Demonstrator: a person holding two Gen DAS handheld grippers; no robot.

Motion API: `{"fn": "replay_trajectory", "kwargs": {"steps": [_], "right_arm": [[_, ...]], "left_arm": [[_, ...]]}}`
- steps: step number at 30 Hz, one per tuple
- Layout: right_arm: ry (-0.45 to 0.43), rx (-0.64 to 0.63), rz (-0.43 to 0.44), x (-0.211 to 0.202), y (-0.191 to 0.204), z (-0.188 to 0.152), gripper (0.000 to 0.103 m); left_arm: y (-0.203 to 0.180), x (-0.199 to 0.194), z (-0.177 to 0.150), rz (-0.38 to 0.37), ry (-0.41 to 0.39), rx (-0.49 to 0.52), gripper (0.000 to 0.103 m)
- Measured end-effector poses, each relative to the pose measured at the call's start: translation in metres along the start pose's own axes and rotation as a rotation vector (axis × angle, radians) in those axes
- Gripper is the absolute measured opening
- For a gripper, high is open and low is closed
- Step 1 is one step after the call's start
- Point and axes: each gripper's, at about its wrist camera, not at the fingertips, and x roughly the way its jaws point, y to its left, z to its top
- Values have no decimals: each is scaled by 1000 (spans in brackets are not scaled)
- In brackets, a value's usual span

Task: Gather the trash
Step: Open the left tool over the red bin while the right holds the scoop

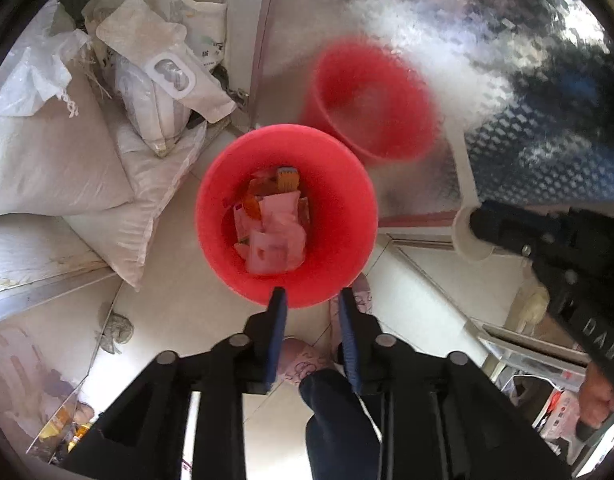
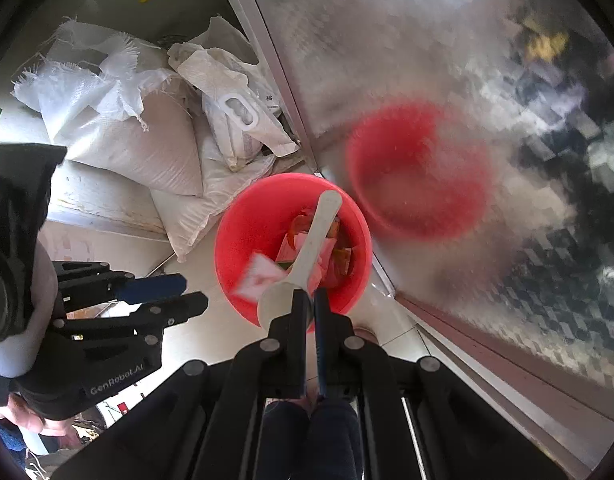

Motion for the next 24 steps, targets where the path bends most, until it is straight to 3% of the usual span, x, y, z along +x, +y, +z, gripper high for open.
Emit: {"fn": "replay_trajectory", "kwargs": {"steps": [5, 15, 24], "right_arm": [[9, -23, 9, 1, 4, -1, 3], [44, -95, 45, 11, 29, 0, 3], [82, -159, 66, 20, 47, -4, 3]], "left_arm": [[5, -4, -6, 21, 2, -2, 26], [42, -16, -16, 28, -14, -122, 26], [62, -26, -32, 68, -28, -168, 26]]}}
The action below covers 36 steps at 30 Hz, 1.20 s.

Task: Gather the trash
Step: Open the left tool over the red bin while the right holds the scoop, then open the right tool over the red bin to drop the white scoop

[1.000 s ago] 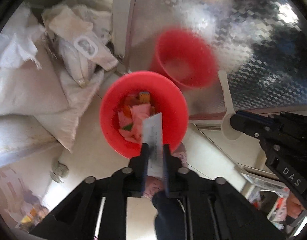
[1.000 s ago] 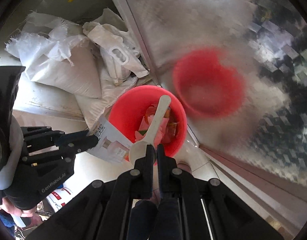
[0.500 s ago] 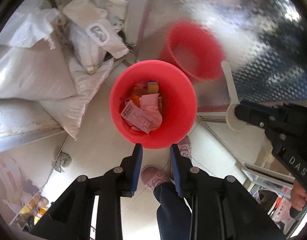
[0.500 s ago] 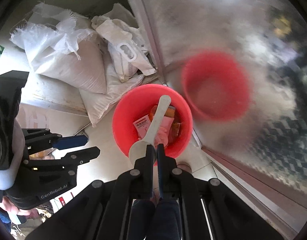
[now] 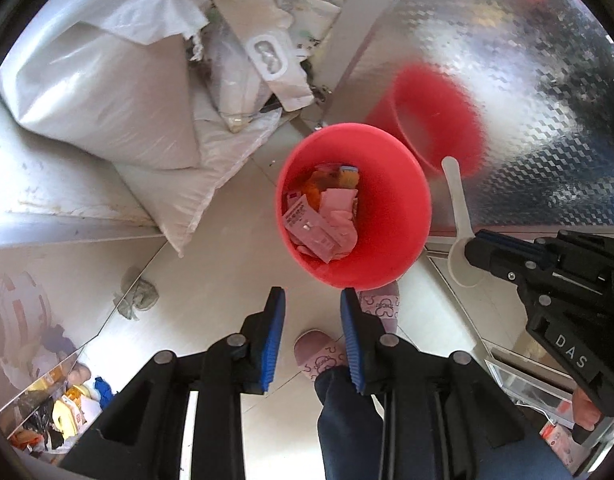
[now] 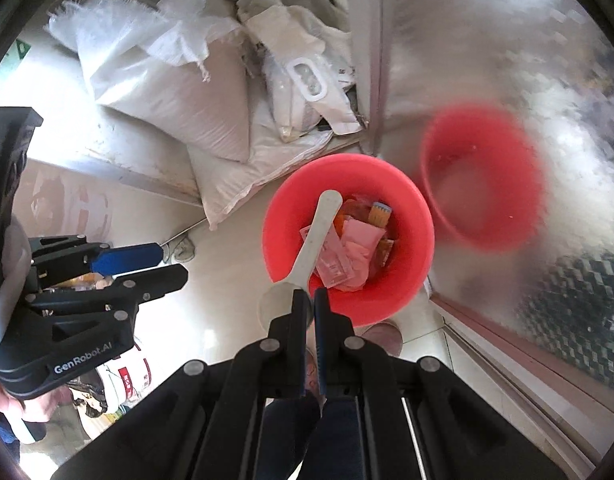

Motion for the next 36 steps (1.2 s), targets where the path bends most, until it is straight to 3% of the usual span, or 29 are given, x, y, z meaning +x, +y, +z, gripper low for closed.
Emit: {"fn": "replay_trajectory", "kwargs": {"steps": [16, 17, 20, 23, 29, 36], "right_arm": [[43, -16, 4, 15, 12, -1, 4], [41, -19, 2, 15, 13, -2, 6], [49, -15, 1, 17, 16, -4, 29], [44, -17, -4, 11, 20, -6, 30], [41, -34, -13, -12, 30, -12, 32], [-23, -46, -23, -80, 50, -18, 36]], "left_arm": [[7, -4, -13, 5, -4, -33, 26], [8, -5, -14, 9, -7, -29, 26], [7, -10, -18, 21, -13, -25, 26], [8, -17, -21, 17, -22, -27, 26], [5, -54, -32, 14, -51, -25, 26], [-5, -129, -48, 8, -109, -41, 26]]}}
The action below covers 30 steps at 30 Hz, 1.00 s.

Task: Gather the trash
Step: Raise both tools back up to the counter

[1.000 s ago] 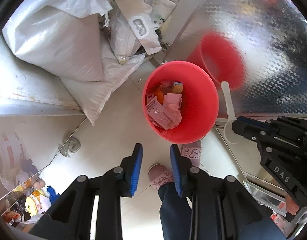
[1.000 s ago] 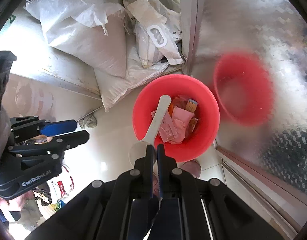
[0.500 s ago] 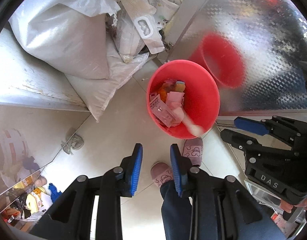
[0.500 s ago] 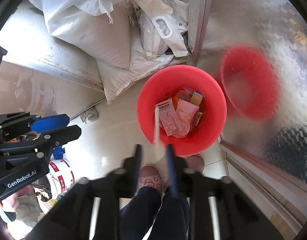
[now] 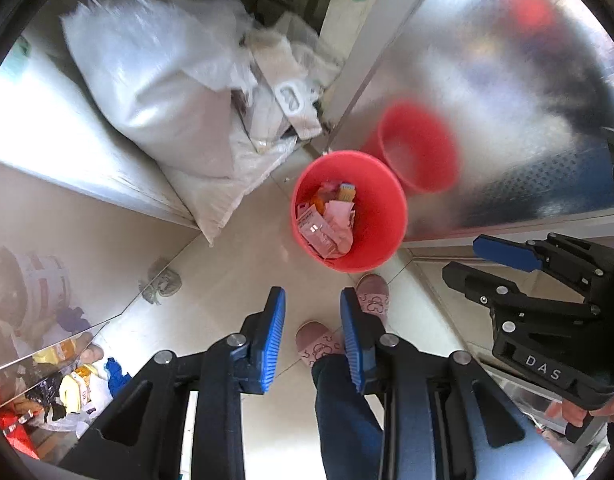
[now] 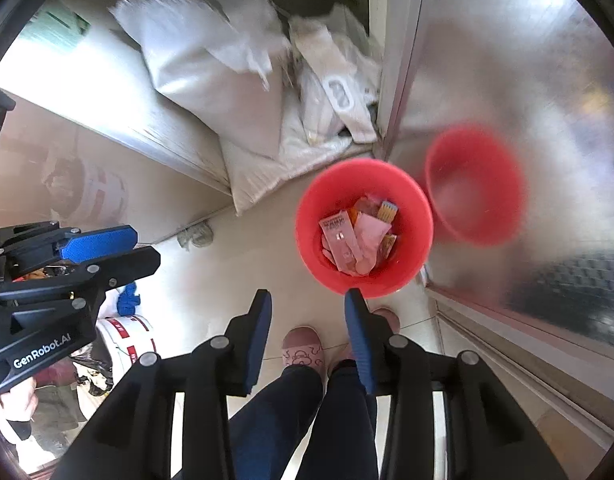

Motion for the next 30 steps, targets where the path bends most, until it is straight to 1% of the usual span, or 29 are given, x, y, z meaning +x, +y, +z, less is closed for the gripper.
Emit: {"fn": "replay_trajectory", "kwargs": {"steps": [4, 10, 11, 13, 14, 17, 19, 20, 25, 30], "right_arm": [[-36, -24, -8, -46, 12, -1, 36], [-95, -62, -35, -116, 27, 0, 37], [-107, -65, -41, -127, 28, 0, 37], [-131, -70, -46, -150, 32, 0, 40], [-146, -72, -49, -162, 34, 0, 44], [-185, -69, -57, -193, 39, 0, 46], [-209, -59, -70, -212, 41, 0, 51], [-224, -53, -79, -222, 42, 0, 55], [-287, -29, -116, -259, 42, 1, 60], [-350, -10, -126, -291, 40, 4, 64]], "left_arm": [[-8, -49, -1, 6, -38, -19, 26], [-20, -122, 0, 41, -111, -15, 26], [-22, -135, 0, 47, -122, -15, 30], [-26, -159, -1, 49, -151, -17, 34], [-27, -171, 0, 49, -163, -15, 34], [-35, -202, 2, 52, -198, -2, 35], [-40, -219, 4, 63, -227, 13, 35], [-42, -228, 5, 65, -239, 19, 35], [-56, -265, 12, 68, -307, 62, 35], [-69, -294, 27, 72, -364, 86, 35]]}}
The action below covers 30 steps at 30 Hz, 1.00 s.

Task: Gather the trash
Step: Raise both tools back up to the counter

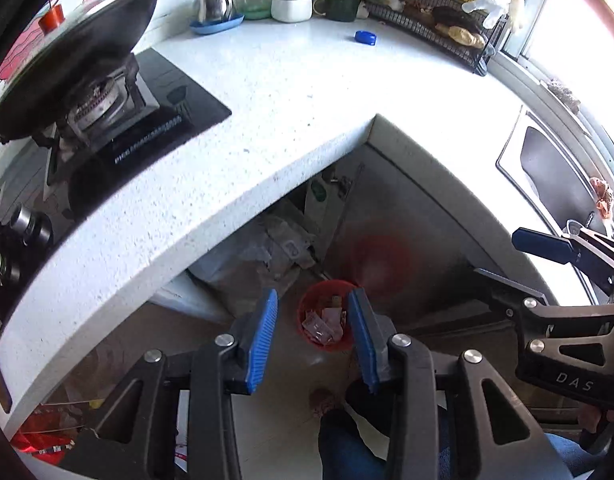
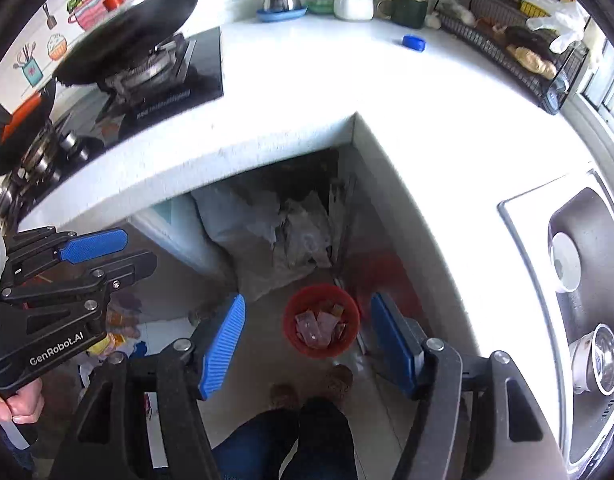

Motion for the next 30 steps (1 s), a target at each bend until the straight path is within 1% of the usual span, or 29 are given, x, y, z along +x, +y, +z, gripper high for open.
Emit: {"fn": "replay_trajectory", "kwargs": {"steps": [4, 6, 11, 12, 13, 18, 21, 23, 25, 27, 28, 30], "right_arm": [[-59, 12, -8, -22, -10, 18, 66], [-92, 19, -20, -30, -17, 28, 68], [-127, 27, -25, -34, -34, 53, 69], [-134, 28, -25, -34, -36, 58, 69], [-137, 30, -24, -35, -41, 64, 69], [-165, 34, -21, -38, -61, 90, 75], [-177, 36, -21, -36, -75, 104, 77], [-182, 43, -22, -35, -84, 113, 80], [-182, 52, -20, -34, -93, 121, 81], [-182, 53, -17, -33, -100, 126, 83], [-183, 55, -18, -32, -104, 129, 84], [-188, 59, -30, -30, -113, 137, 94]], "left_arm": [[-5, -12, 22, 10, -45, 28, 35], [-10, -15, 37, 15, -62, 49, 35], [-22, -15, 79, 24, -88, 72, 36], [-24, -14, 88, 31, -90, 76, 37], [-28, -14, 96, 36, -94, 78, 41], [-40, -10, 134, 48, -129, 98, 51], [-45, -4, 155, 40, -134, 93, 58], [-50, 1, 169, 41, -135, 94, 66], [-56, 5, 181, 35, -137, 94, 70], [-62, 8, 192, 37, -138, 95, 72], [-64, 10, 195, 46, -141, 98, 72], [-68, 15, 205, 65, -144, 102, 74]]}}
